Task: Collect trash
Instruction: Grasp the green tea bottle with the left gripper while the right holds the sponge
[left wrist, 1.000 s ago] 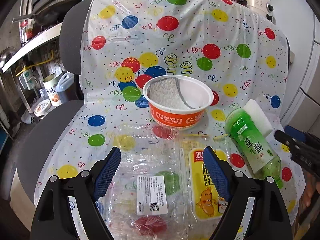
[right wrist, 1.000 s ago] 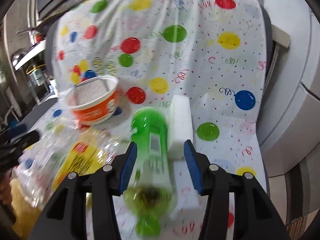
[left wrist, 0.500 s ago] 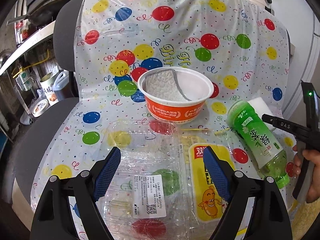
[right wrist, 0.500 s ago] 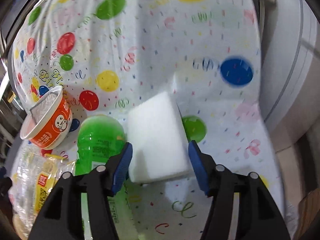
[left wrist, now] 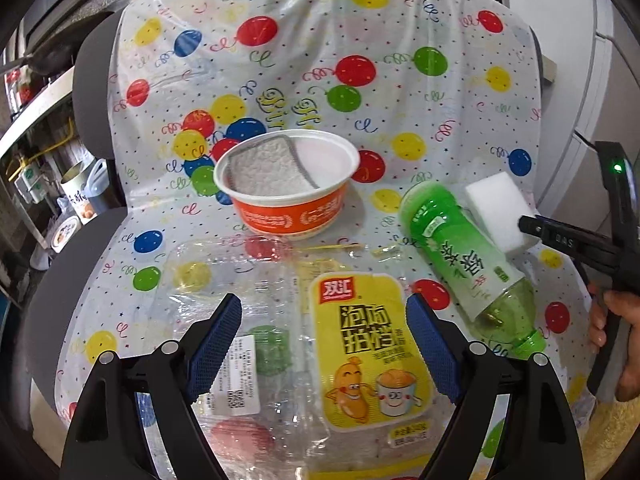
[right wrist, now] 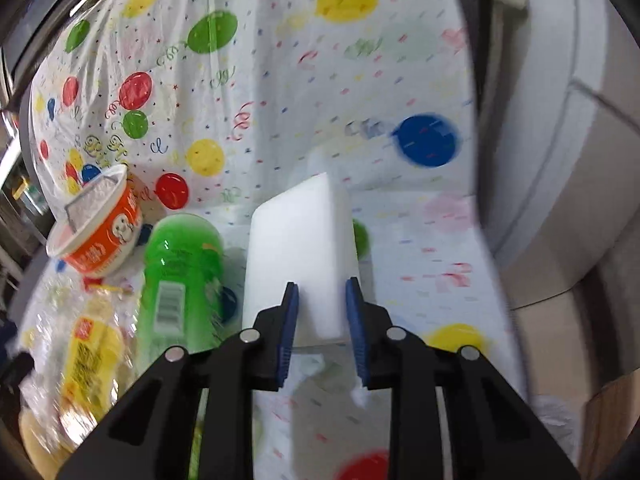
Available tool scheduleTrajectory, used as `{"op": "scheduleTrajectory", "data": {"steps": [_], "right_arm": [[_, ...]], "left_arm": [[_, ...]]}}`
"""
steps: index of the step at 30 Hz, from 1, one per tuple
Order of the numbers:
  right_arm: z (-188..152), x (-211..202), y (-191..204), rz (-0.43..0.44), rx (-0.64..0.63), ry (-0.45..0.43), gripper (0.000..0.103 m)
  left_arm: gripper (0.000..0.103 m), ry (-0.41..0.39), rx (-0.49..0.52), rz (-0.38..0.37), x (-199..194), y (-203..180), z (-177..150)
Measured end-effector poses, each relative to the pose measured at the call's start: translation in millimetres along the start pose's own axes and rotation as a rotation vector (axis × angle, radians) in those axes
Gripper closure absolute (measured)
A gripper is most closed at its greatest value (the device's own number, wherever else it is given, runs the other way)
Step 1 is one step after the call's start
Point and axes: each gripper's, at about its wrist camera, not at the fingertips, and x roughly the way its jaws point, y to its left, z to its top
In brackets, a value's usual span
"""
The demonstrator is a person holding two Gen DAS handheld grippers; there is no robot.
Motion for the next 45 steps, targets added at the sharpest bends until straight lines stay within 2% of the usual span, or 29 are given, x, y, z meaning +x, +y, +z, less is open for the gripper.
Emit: {"op": "scheduleTrajectory", "data": {"steps": [4, 6, 9, 13, 18, 22, 25, 26, 29, 31, 33, 35, 41, 45], "right_arm": [[-13, -39, -8, -0.095, -0.099, 0.001, 0.078], [-21, -55, -13, -0.123, -0.129, 0.004, 0.078], [-34, -68, -22, -0.104, -0.117, 0.004, 0.078], [-57, -75, -30, -0.104, -0.078, -0.025, 0.078], [-70, -73, -39, -0.085, -0.037, -0.03, 0.078], [-72, -73, -42, -0.069, -0.033, -0.044, 0.078], [-73, -72, -43, -0.05, -0.035, -0.048, 0.078], [-73, -72, -43, -0.043, -0.033, -0.049, 0.078], [-74, -72, -46, -0.028, -0.023, -0.052, 0.078], [-74, -73, -47, -0.02, -0.017, -0.058, 0.078], [-75, -78, -48, -0.014, -0.01, -0.078, 0.078], [-77, -84, -49, -0.006, 0.0, -0.095, 0.078], [-89, -107, -55, 0.006, 0.025, -0.118, 0.079], [-105, -120, -62, 0.004, 0.042, -0.113, 0.079]], "left_arm": [[0.019, 0.002, 0.009, -0.043, 1, -12, 2], [0.019, 0.016, 0.027, -0.092, 4, -25, 3], [0.019, 0.029, 0.084, -0.162, 13, -61, 1], [0.017, 0.045, 0.075, -0.211, 26, -97, 11], [0.017, 0.098, 0.001, -0.159, 61, -124, 28], [0.018, 0.158, -0.055, -0.13, 84, -131, 33], [0.021, 0.199, -0.096, -0.08, 101, -129, 36], [0.032, 0.203, -0.104, -0.066, 105, -127, 37], [0.044, 0.227, -0.116, -0.084, 115, -126, 39], [0.048, 0.212, -0.106, -0.093, 111, -127, 40], [0.055, 0.19, -0.117, -0.155, 100, -127, 38], [0.058, 0.165, -0.112, -0.203, 86, -128, 33], [0.061, 0.069, -0.11, -0.345, 21, -134, 8], [0.061, 0.02, -0.1, -0.383, -4, -139, -11]]}}
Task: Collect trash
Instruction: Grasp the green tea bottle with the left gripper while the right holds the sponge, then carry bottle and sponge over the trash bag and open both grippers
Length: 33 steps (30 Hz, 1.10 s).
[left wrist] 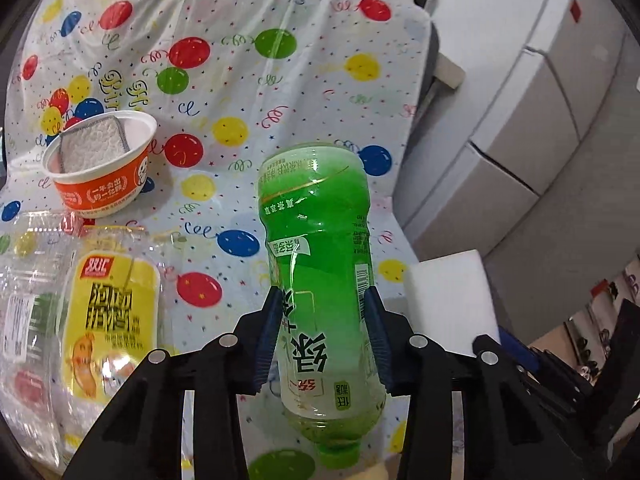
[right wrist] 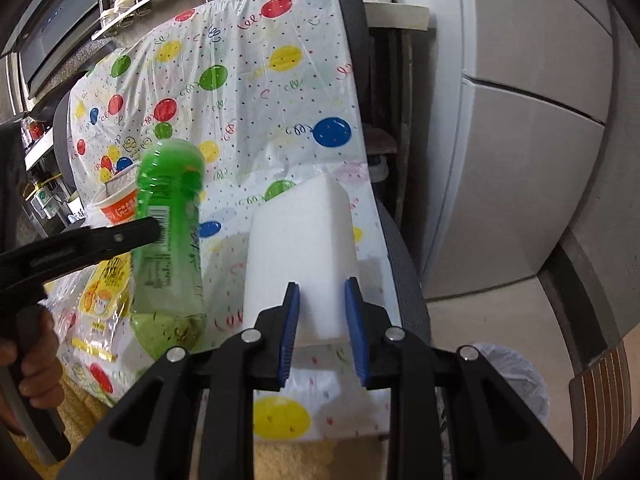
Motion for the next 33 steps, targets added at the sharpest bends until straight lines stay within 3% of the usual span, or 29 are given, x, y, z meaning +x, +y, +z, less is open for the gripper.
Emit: {"op": "scheduleTrajectory", "data": {"steps": [4, 10, 13, 15, 17, 18, 22, 27, 33], "right_arm": [[-8, -9, 3, 0.016, -0.006, 0.003, 0.079], [-6, -3, 19, 0.034, -0.024, 0.007, 0.079], [-6, -1, 19, 0.034, -0.019, 0.008, 0.079], [-8, 0, 18, 0.031, -0.02, 0.014, 0.079], [-9, 1, 15, 0.026, -0.018, 0.019, 0.079], [-9, 1, 14, 0.025, -0.015, 0.019, 0.079], [-12, 2, 9, 0.025, -0.006, 0.024, 0.079], [-13, -6, -2, 0.039, 0.028, -0.005, 0.079], [-23, -35, -43, -0.04, 0.07, -0.046, 0.079]], "left_arm": [[0.061, 0.012, -0.009, -0.019, -6, 0, -13], [0.06, 0.17, 0.015, 0.036, 30, 5, -13], [0.051, 0.186, 0.055, 0.077, 45, -1, -14], [0.037, 0.21, 0.087, 0.112, 53, -8, -14], [0.037, 0.234, 0.087, 0.124, 62, -8, -17], [0.042, 0.237, 0.076, 0.116, 63, -7, -18], [0.045, 0.234, 0.075, 0.113, 62, -6, -18], [0.047, 0.162, 0.036, 0.019, 31, -11, -20], [0.047, 0.057, 0.101, -0.066, 3, -63, -30]]}}
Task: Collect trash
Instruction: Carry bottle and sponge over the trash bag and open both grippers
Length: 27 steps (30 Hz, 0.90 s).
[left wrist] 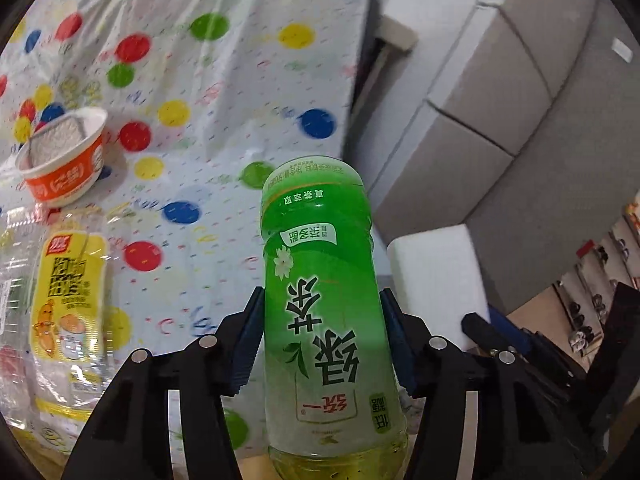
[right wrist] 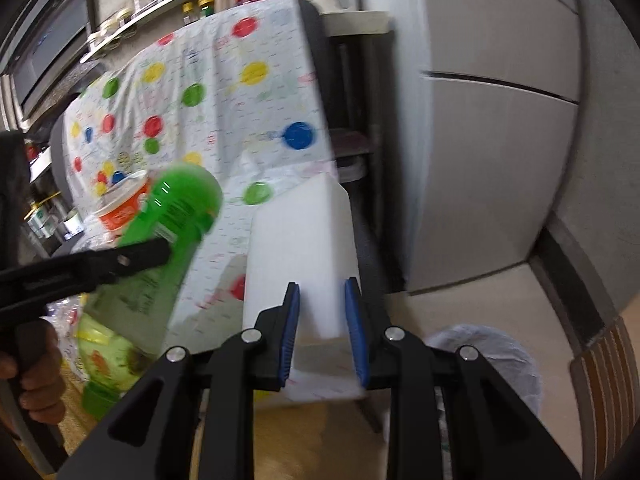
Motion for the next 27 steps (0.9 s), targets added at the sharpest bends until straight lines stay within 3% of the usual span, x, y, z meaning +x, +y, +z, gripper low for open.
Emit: {"op": "scheduleTrajectory", "data": {"steps": [4, 7, 11, 20, 23, 27], "right_arm": [[-18, -19, -44, -0.104, 0.03, 0.014, 0.079], [-34, -25, -74, -0.177, 0.045, 0.045, 0.079], [-58, -25, -112, -0.265, 0.074, 0.095, 0.079], [-95, 12, -168, -0.316, 0.198, 0.21, 0.076], [-99, 19, -177, -0.325, 0.226, 0.224, 0.066], [-97, -1, -174, -0.319, 0.251, 0.184, 0.066]], "left_arm": [[0.046, -0.036, 0.035, -0.056, 12, -44, -14], [0.046, -0.013, 0.057, -0.127, 33, -80, -33], [0.046, 0.043, 0.138, -0.167, 73, -123, -60], [0.042, 0.186, 0.162, -0.222, 149, -156, -74], [0.035, 0.183, 0.174, -0.222, 151, -158, -68], [0.035, 0.144, 0.192, -0.219, 126, -148, -61]]}}
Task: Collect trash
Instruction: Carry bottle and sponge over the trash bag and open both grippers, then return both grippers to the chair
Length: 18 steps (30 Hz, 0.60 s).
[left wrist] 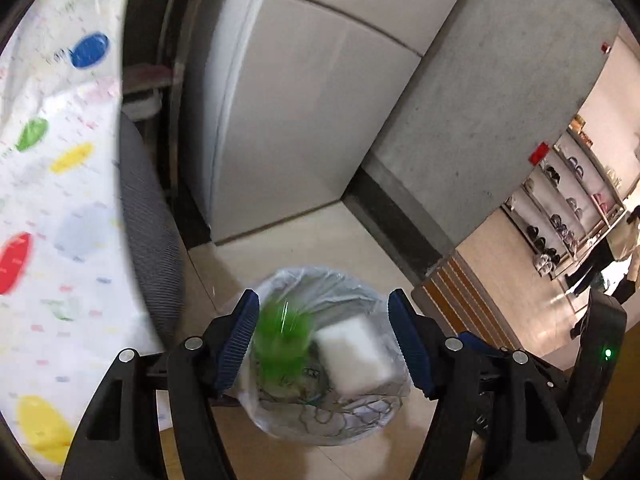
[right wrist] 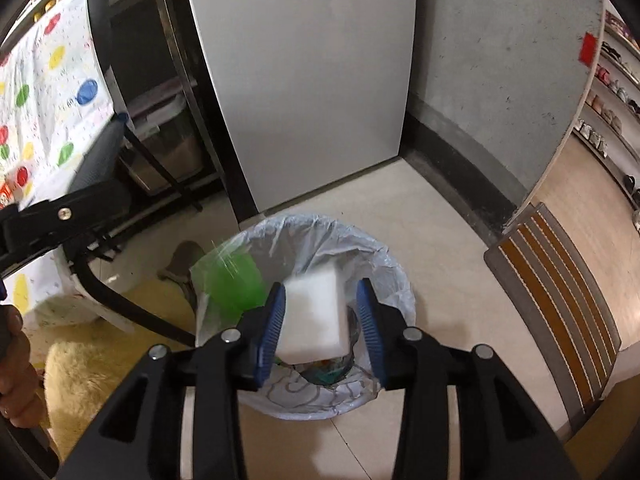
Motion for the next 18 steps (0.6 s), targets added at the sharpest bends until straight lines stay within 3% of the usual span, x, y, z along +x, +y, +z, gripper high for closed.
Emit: {"op": "scheduleTrajectory", "data": {"steps": [5, 8, 10, 14, 18], "right_arm": [[3, -53, 14, 0.043, 0.006, -0.11, 0.066], [5, -84, 40, 0.109, -0.021, -0.176, 0.056], [7, -95, 59, 0.161, -0.049, -0.202, 0.056], [7, -111, 127, 0.299, -0.172, -0.229, 0.056], [5, -107, 203, 0.314, -0.32, -0.216, 0.056]], "left_arm": [[0.035, -0.056, -0.033, 0.028, -64, 33, -2], [0.035, -0.101, -0.029, 0.064, -109, 56, -8], [0.035, -0.122, -0.02, 0.113, -135, 69, -14], [0.035, -0.163, -0.036, 0.214, -191, 111, -34], [0.035, -0.189, -0.107, 0.37, -240, 164, -64]]}}
